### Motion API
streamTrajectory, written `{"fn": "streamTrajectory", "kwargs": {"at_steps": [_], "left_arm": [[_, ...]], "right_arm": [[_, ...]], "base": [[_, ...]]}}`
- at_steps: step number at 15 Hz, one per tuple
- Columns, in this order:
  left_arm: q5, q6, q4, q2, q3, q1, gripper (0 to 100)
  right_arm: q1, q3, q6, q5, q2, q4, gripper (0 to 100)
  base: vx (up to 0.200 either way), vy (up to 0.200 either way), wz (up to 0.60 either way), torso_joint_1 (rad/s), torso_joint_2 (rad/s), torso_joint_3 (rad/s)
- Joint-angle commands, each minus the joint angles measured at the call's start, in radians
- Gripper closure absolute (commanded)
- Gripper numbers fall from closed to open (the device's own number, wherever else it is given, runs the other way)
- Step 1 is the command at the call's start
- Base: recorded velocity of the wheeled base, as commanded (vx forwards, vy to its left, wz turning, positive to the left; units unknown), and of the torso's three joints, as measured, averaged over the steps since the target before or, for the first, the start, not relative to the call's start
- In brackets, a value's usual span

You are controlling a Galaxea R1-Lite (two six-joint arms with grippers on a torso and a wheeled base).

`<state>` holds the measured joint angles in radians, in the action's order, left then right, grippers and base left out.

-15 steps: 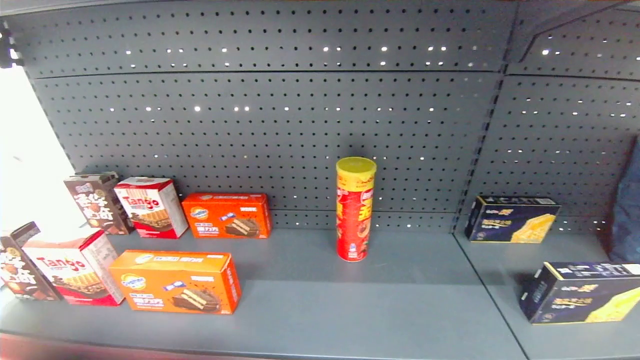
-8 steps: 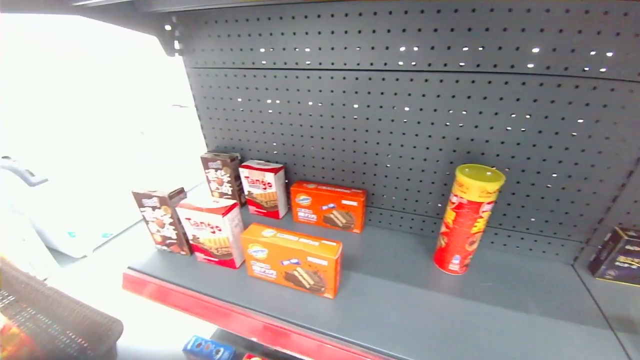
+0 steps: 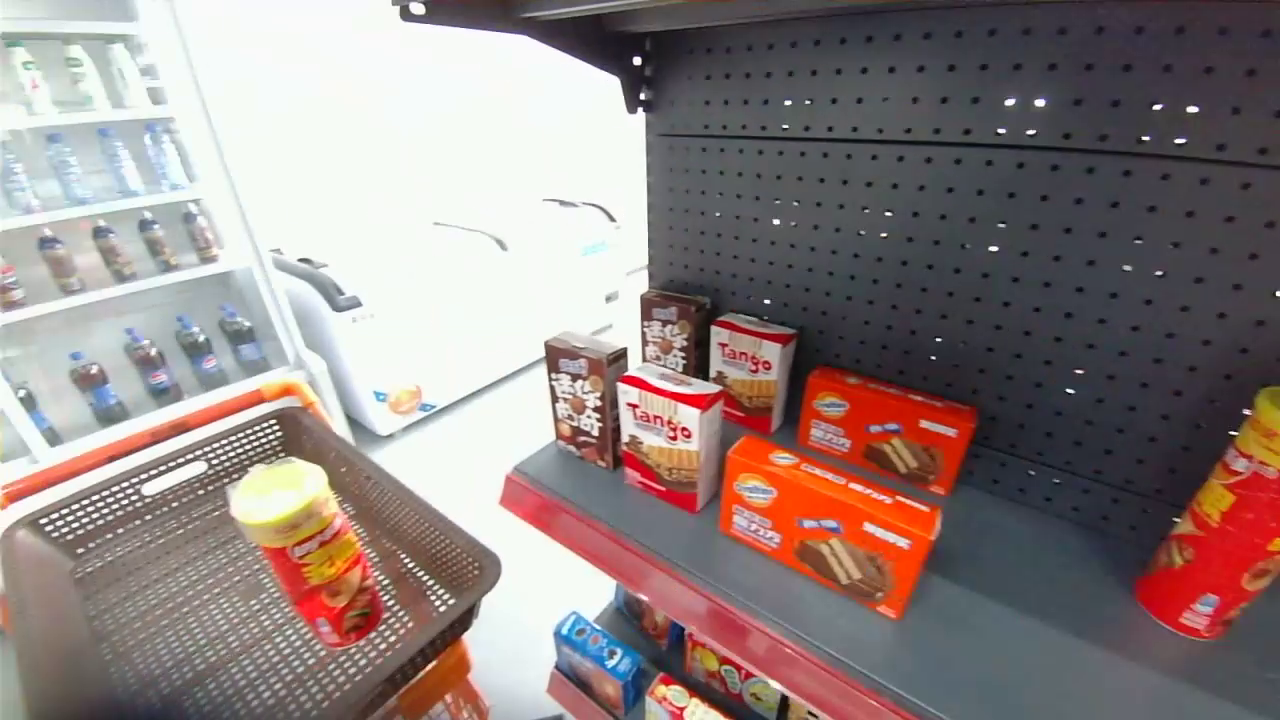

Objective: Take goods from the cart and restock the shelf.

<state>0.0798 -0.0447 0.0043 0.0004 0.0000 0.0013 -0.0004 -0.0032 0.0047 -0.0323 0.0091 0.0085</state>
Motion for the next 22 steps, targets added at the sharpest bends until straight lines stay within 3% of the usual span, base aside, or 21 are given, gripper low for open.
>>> {"fn": "streamTrajectory", "kwargs": {"at_steps": [1, 6, 7, 10, 12, 16, 19, 20, 21, 22], "left_arm": [[0.0, 0.0, 0.0, 0.0, 0.0, 0.0, 0], [0.003, -0.003, 0.0, 0.0, 0.0, 0.0, 0], [0.011, -0.003, 0.008, 0.0, -0.035, 0.0, 0], [0.012, -0.004, 0.083, 0.23, -0.291, -0.004, 0], [0.011, -0.004, 0.08, 0.409, -0.354, -0.004, 0], [0.017, -0.003, 0.02, 0.676, -0.38, -0.023, 0], [0.029, -0.001, -0.136, 0.981, -0.422, -0.063, 0], [0.029, -0.001, -0.136, 0.981, -0.422, -0.063, 0], [0.029, 0.003, -0.214, 1.089, -0.44, -0.115, 0], [0.026, -0.003, -0.247, 1.164, -0.44, -0.121, 0]], "right_arm": [[0.0, 0.0, 0.0, 0.0, 0.002, 0.001, 0], [0.0, 0.0, -0.002, 0.0, 0.002, 0.001, 0], [0.0, 0.0, -0.002, 0.0, 0.002, -0.001, 0], [0.0, 0.0, -0.002, 0.0, 0.002, -0.001, 0], [0.0, 0.0, -0.002, 0.0, 0.002, -0.001, 0], [0.0, 0.0, -0.002, 0.0, 0.002, 0.001, 0], [0.0, 0.0, -0.002, 0.0, 0.002, -0.001, 0], [0.0, 0.0, -0.002, 0.0, 0.002, -0.001, 0], [0.0, 0.0, -0.002, 0.0, 0.002, 0.001, 0], [0.0, 0.0, -0.002, 0.0, 0.002, 0.001, 0]], "base": [[0.0, 0.0, 0.6, -0.002, 0.0, -0.007], [0.0, 0.0, 0.12, 0.0, 0.0, 0.0], [0.0, 0.0, 0.0, 0.0, 0.0, 0.0], [0.0, 0.0, 0.0, 0.0, 0.0, 0.0], [0.0, 0.0, 0.0, 0.0, 0.0, 0.0], [0.0, 0.0, 0.0, 0.0, 0.0, 0.0], [0.0, 0.0, 0.0, 0.0, 0.0, 0.0], [0.0, 0.0, 0.0, 0.0, 0.0, 0.0], [0.0, 0.0, 0.0, 0.0, 0.0, 0.0], [0.0, 0.0, 0.0, 0.0, 0.0, 0.0]]}}
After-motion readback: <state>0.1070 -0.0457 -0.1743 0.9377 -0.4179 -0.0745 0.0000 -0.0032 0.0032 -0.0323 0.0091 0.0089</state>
